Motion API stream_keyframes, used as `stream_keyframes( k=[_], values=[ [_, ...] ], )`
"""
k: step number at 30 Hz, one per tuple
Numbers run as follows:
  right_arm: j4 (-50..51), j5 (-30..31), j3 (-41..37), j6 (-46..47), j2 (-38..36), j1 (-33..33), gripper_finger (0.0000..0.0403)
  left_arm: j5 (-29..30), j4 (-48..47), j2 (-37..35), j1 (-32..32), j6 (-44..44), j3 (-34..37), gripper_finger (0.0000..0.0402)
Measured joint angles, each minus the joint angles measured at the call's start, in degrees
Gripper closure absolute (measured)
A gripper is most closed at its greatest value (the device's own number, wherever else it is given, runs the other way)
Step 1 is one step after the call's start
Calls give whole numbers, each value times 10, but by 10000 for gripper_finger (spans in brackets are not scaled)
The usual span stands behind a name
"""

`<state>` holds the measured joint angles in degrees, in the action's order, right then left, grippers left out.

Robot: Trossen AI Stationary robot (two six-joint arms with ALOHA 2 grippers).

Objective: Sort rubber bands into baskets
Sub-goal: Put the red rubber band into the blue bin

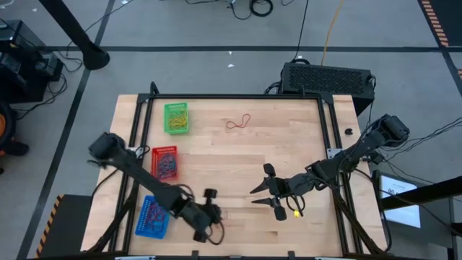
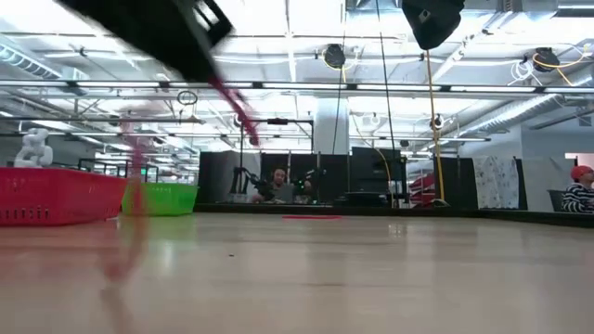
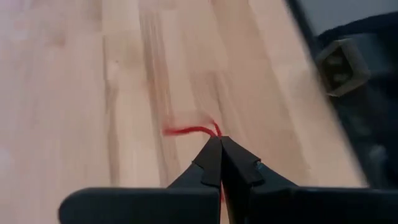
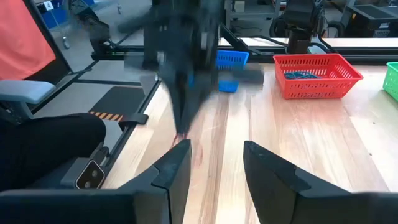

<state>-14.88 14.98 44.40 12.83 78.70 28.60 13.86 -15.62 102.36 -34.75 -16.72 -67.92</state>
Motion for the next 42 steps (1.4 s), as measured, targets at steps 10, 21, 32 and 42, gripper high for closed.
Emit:
stream_keyframes(
  k=[10,21,32,42],
  values=[
    [1,0,0,10,0,0,264,-4,-362,-201,-63,-258,-1,401],
    [1,0,0,13,0,0,264,-50,-560,-275,-188,-563,0,401],
    [1,0,0,13,0,0,264,-106,-473,-230,-227,-624,84,401],
    [-3,0,0,11,0,-1,264,-111,-449,-220,-227,-585,120,367]
  ],
)
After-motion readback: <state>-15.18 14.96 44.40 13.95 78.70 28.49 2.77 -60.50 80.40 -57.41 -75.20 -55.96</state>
